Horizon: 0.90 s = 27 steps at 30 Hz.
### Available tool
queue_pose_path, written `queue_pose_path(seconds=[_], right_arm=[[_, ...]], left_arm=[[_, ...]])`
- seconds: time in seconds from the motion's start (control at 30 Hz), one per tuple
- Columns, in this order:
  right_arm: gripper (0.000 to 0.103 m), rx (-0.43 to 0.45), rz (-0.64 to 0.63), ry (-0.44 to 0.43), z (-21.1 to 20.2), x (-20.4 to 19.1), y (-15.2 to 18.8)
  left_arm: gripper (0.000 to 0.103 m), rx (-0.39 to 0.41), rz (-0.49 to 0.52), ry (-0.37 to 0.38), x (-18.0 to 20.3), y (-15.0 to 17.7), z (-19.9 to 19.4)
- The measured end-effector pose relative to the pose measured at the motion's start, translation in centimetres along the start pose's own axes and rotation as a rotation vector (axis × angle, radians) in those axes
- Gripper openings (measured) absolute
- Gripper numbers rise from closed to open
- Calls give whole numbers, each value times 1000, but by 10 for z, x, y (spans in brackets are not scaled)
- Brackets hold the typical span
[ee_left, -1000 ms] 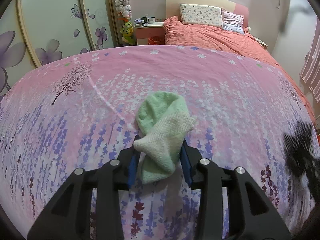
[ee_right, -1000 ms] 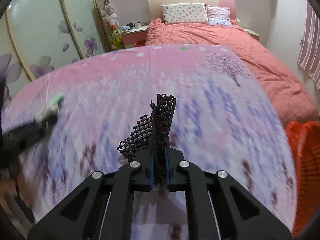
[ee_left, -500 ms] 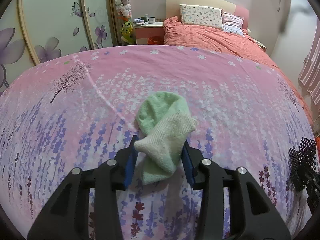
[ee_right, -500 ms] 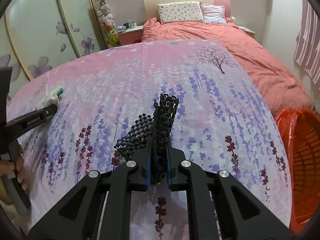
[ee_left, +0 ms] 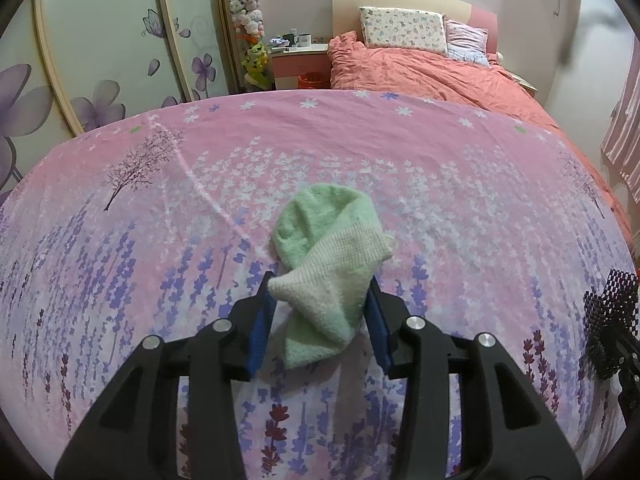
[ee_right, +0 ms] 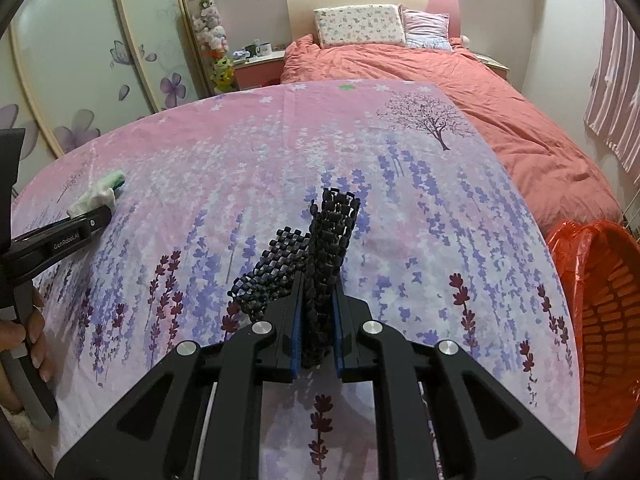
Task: Collect trash
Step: 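Lift the green cloth and black mesh pad above the bed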
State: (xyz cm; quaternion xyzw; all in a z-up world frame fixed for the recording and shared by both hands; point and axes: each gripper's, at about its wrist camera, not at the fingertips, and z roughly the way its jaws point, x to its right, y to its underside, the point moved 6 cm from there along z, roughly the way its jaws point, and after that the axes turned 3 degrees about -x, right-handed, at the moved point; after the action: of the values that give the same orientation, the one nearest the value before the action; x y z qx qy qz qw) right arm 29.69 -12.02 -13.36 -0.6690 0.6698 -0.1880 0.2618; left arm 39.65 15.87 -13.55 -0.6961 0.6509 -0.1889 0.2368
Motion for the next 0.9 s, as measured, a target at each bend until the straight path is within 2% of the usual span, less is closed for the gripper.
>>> queue_pose_path(seconds=[0.17,0.77,0.9], right_arm=[[11,1,-6,10,0,-2,0],[11,1,-2,5,-1,-5,1],[11,1,-3,6,0,-5,1]], left_arm=[[47,-2,-5,-11,1,0,1],[47,-2,-7,-9,2,0,1],[46,-2,-20,11,1,0,1]])
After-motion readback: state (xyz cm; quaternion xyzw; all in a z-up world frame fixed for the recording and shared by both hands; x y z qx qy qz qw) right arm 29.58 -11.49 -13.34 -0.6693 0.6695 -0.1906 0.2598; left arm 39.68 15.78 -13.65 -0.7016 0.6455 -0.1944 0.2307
